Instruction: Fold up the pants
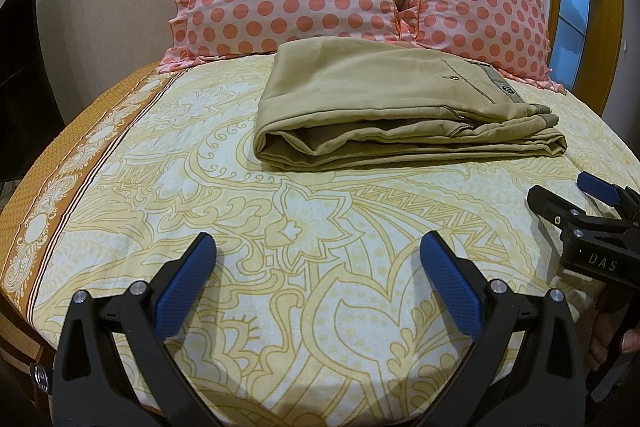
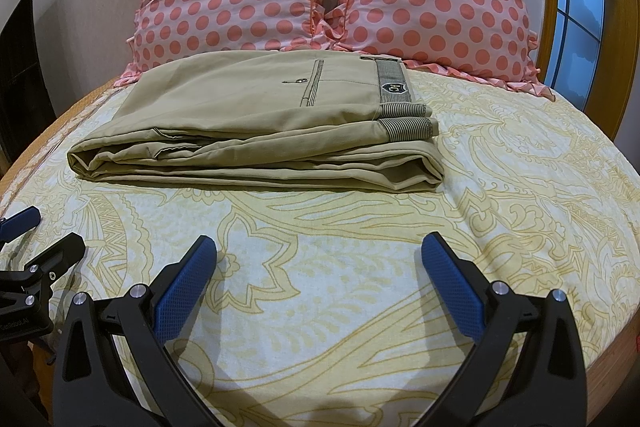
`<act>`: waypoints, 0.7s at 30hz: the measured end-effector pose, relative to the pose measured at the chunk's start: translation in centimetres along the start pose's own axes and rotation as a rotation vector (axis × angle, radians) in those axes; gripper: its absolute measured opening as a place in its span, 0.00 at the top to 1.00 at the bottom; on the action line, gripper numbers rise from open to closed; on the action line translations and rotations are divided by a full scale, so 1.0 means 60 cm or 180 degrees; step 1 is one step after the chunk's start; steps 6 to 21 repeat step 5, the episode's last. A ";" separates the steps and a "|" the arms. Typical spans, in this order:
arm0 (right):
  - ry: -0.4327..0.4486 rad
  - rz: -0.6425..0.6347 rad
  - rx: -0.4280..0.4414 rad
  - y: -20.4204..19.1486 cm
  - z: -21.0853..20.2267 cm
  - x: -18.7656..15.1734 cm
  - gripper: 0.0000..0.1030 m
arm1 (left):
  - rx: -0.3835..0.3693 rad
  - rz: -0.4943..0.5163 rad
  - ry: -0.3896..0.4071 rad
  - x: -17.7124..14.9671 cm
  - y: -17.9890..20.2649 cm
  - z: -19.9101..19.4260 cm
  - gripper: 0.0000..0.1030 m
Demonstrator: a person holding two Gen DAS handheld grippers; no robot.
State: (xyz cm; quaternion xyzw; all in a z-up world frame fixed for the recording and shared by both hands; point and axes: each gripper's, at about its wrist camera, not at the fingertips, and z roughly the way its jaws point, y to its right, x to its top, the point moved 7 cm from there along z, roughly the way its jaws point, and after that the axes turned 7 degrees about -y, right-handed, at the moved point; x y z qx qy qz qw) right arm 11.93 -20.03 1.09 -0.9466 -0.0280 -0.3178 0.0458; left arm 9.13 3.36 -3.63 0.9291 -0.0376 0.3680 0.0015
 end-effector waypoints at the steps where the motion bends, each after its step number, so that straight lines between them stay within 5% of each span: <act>1: 0.0000 0.0000 0.0000 0.000 0.000 0.000 0.01 | 0.0000 0.0000 0.0001 0.000 0.000 0.000 0.02; 21: 0.0003 0.0002 -0.0001 0.000 0.000 0.000 0.01 | 0.0001 -0.0001 0.0006 0.000 0.000 0.000 0.02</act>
